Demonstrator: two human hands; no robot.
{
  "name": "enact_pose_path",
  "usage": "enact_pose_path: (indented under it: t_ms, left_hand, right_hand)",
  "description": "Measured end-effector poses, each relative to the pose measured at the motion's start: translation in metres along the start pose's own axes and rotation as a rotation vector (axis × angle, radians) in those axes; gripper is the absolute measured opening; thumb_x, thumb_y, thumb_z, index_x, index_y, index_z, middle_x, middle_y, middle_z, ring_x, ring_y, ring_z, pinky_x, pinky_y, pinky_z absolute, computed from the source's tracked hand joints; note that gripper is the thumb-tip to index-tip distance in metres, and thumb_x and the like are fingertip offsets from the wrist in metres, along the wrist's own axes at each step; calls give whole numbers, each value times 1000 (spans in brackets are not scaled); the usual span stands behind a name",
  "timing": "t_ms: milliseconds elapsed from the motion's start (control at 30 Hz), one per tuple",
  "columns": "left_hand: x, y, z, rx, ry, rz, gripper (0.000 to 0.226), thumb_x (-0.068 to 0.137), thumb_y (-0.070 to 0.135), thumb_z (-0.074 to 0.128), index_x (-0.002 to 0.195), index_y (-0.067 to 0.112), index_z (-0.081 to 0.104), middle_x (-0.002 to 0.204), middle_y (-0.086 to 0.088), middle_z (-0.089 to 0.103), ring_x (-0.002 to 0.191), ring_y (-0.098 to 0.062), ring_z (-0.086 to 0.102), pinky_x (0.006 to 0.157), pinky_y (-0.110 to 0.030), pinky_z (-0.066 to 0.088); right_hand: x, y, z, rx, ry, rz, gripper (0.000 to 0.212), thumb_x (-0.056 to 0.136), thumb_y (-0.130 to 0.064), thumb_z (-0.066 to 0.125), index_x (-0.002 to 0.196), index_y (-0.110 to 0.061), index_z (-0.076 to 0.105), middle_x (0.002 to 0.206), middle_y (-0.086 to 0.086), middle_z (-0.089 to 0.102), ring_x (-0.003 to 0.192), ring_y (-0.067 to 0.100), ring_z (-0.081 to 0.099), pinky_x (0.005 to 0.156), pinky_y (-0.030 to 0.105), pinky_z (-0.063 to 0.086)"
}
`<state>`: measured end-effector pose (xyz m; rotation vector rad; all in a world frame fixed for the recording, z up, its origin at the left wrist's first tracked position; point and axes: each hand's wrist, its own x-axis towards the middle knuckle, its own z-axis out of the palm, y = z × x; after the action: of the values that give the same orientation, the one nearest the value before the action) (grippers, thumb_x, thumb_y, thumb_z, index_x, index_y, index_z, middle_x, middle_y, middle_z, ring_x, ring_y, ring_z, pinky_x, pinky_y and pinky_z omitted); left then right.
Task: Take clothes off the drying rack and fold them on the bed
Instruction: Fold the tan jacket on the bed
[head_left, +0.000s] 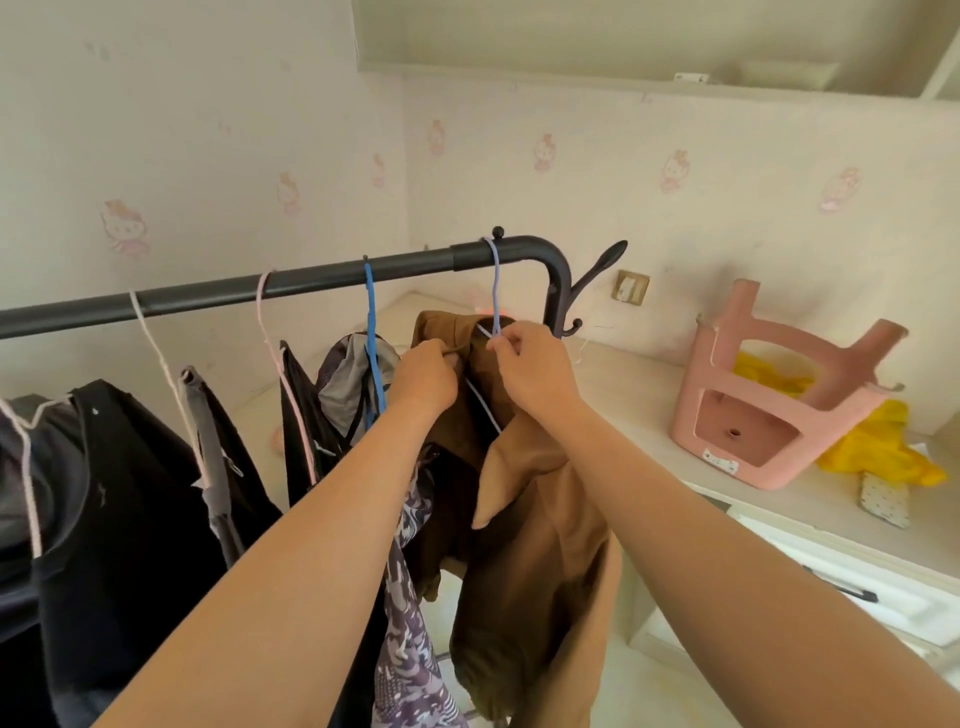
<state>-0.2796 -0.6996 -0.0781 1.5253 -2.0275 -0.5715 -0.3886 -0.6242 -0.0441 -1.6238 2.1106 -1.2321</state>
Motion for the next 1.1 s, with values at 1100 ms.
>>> enact_pose_path:
  t_ms: [1100]
  left_hand:
    - [-138, 42, 33, -227, -228, 636, 34, 100, 31, 45, 129, 25, 62, 125, 5, 65, 116, -18, 59, 98, -35, 47]
  right_hand:
    - [-185, 80, -128, -352, 248, 399, 43, 93, -38, 49, 57, -16, 39, 52, -1, 43, 55, 22, 45, 51, 32, 30]
